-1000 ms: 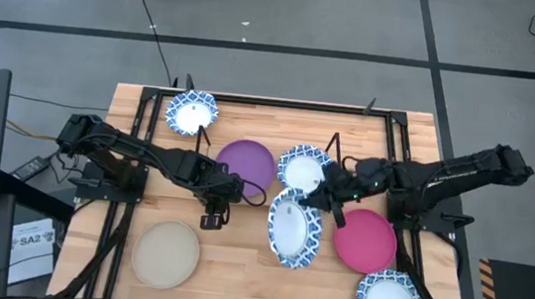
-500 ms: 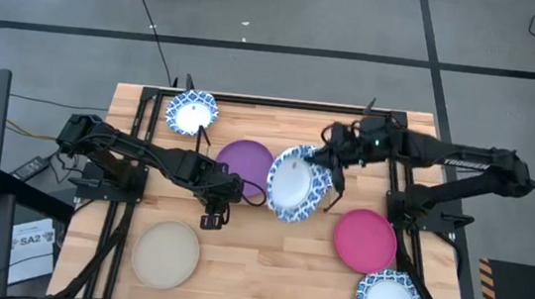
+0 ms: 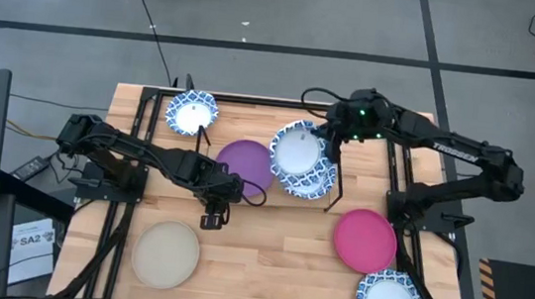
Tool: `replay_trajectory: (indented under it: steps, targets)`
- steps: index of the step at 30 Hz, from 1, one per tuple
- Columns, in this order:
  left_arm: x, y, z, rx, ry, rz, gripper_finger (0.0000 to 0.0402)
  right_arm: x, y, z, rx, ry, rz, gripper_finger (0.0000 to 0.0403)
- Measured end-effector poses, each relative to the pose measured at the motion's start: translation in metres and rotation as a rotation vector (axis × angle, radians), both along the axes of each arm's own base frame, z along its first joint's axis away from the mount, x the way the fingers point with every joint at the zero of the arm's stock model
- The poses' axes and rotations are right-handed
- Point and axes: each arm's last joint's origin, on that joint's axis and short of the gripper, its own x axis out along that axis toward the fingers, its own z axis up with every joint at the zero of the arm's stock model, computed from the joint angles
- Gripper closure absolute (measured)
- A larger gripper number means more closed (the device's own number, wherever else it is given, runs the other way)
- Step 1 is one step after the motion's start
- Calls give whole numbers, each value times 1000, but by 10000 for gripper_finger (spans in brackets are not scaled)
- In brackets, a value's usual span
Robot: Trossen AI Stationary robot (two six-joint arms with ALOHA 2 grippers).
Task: Place and stack plates onto a shelf
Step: Stack the white-blue patterned bowl on top of the white-blue patterned bowl on the shelf
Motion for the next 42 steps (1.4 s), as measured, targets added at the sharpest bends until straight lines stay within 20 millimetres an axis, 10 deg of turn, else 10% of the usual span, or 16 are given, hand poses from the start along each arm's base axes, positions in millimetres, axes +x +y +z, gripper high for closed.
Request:
replay_trajectory:
  steps: [21, 42]
  targets:
    - [0, 0, 0, -1, 0, 1, 299, 25, -27, -60, 100, 303, -14, 391]
    - [0, 0, 0, -1, 0, 1, 299, 25, -29, -66, 125, 345, -28, 377]
